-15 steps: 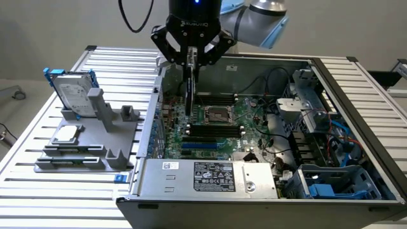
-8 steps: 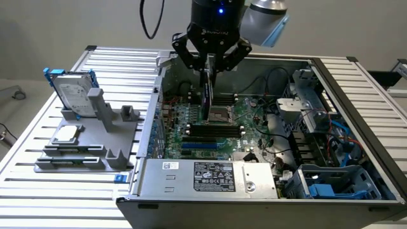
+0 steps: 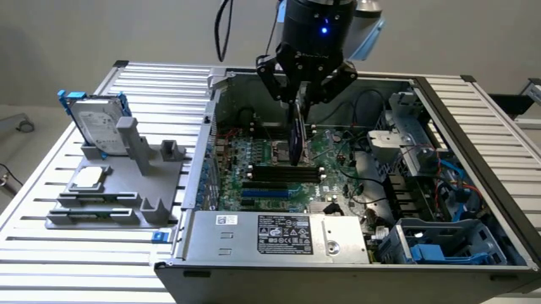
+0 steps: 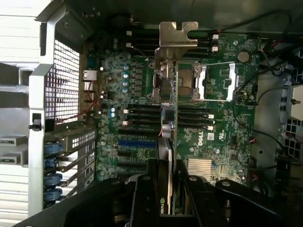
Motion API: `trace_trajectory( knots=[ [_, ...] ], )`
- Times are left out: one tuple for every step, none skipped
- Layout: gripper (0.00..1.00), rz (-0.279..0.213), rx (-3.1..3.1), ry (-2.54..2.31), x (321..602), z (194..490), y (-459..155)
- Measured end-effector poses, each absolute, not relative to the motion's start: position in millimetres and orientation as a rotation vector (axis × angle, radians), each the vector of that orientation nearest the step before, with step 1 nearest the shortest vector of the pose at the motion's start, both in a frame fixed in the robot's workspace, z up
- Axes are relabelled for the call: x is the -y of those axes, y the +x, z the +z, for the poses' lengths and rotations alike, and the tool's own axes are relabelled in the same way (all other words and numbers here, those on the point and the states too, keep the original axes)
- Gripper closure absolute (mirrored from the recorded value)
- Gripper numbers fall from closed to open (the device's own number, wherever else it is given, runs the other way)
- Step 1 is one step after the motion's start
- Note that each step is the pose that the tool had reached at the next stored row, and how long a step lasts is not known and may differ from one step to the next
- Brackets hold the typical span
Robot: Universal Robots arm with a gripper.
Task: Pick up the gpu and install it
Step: 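Pick up the gpu and move the gpu toward the slot, then insert the gpu into the slot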
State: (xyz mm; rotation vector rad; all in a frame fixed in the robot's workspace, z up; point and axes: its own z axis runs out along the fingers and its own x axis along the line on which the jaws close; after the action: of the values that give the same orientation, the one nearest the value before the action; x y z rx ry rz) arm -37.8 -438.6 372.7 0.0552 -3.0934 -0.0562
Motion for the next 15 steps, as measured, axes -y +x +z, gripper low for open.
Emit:
trace_trajectory(
  knots=[
    [0.73,-0.056,3.094,0.050,439,371,-35],
    [0.73,-0.056,3.094,0.045,439,369,-32],
    [0.73,-0.056,3.094,0.040,439,367,-29],
    [0.73,-0.057,3.094,0.035,438,366,-27],
    [0.73,-0.057,3.094,0.032,438,365,-24],
    [0.73,-0.056,3.094,0.032,438,365,-24],
    [0.73,-0.057,3.094,0.032,438,365,-24],
    [0.73,-0.057,3.094,0.032,438,365,-24],
    [0.73,-0.057,3.094,0.032,438,365,-24],
    [0.73,-0.057,3.094,0.032,438,365,-24],
    [0.73,-0.057,3.094,0.032,438,365,-24],
    [0.73,-0.057,3.094,0.032,438,365,-24],
    [0.73,-0.057,3.094,0.032,438,365,-24],
    [0.73,-0.057,3.094,0.032,438,365,-24],
    [0.73,-0.057,3.094,0.032,438,365,-24]
  ],
)
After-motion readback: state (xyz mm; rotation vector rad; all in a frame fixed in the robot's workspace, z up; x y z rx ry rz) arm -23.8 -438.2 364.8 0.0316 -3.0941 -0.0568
